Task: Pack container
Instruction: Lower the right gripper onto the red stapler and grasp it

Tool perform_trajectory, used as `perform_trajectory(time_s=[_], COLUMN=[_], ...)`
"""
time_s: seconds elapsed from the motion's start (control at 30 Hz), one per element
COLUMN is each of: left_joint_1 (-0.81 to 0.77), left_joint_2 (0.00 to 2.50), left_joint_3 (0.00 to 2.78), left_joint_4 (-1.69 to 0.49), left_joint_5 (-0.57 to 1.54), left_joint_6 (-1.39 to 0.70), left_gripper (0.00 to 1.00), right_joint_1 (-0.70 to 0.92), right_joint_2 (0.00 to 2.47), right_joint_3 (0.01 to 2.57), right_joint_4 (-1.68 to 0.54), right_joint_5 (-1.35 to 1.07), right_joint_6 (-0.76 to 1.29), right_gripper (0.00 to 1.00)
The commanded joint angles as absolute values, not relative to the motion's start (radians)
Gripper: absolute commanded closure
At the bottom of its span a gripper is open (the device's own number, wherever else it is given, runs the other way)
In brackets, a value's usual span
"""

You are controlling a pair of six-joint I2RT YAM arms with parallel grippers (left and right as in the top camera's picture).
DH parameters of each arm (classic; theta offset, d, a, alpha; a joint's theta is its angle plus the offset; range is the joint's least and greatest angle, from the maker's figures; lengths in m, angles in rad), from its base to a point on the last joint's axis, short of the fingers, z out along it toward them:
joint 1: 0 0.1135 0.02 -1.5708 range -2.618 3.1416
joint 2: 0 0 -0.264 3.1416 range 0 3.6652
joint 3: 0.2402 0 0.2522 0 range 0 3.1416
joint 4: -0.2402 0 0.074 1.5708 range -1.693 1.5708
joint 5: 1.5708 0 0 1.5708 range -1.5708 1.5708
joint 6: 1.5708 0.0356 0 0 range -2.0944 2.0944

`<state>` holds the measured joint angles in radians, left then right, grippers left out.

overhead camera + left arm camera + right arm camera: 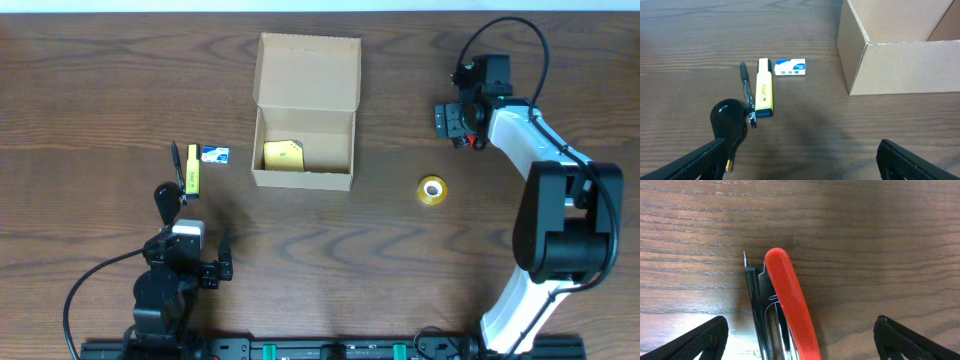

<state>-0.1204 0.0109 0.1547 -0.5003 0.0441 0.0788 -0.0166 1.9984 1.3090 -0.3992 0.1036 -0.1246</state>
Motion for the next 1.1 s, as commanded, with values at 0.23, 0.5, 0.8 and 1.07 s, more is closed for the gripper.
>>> perform_trajectory(time_s=[0.23,0.5,0.8,1.07], left_joint_1=[-0.117,-0.117,-0.117,-0.117], left_joint_2=[0.004,0.004,0.004,0.004], left_joint_3=[0.139,0.139,0.139,0.139], left_joint_4=[-0.5,-0.5,-0.5,-0.5], left_joint_5=[0.026,0.026,0.026,0.026], left_joint_6=[0.082,0.082,0.082,0.082], left_gripper=[0.05,0.05,0.05,0.05], right_joint_1=[-0.019,-0.019,-0.02,-0.02], right_joint_2=[2.048,2.065,2.08,2.08], right_joint_3=[1.318,1.318,1.318,1.318], right_joint_4=[-0.41,-0.402,-0.393,-0.393], right_joint_5=[0.096,0.096,0.096,0.096], right_joint_6=[-0.136,-0.136,-0.136,-0.136], right_gripper=[0.24,0.34,0.45,0.66])
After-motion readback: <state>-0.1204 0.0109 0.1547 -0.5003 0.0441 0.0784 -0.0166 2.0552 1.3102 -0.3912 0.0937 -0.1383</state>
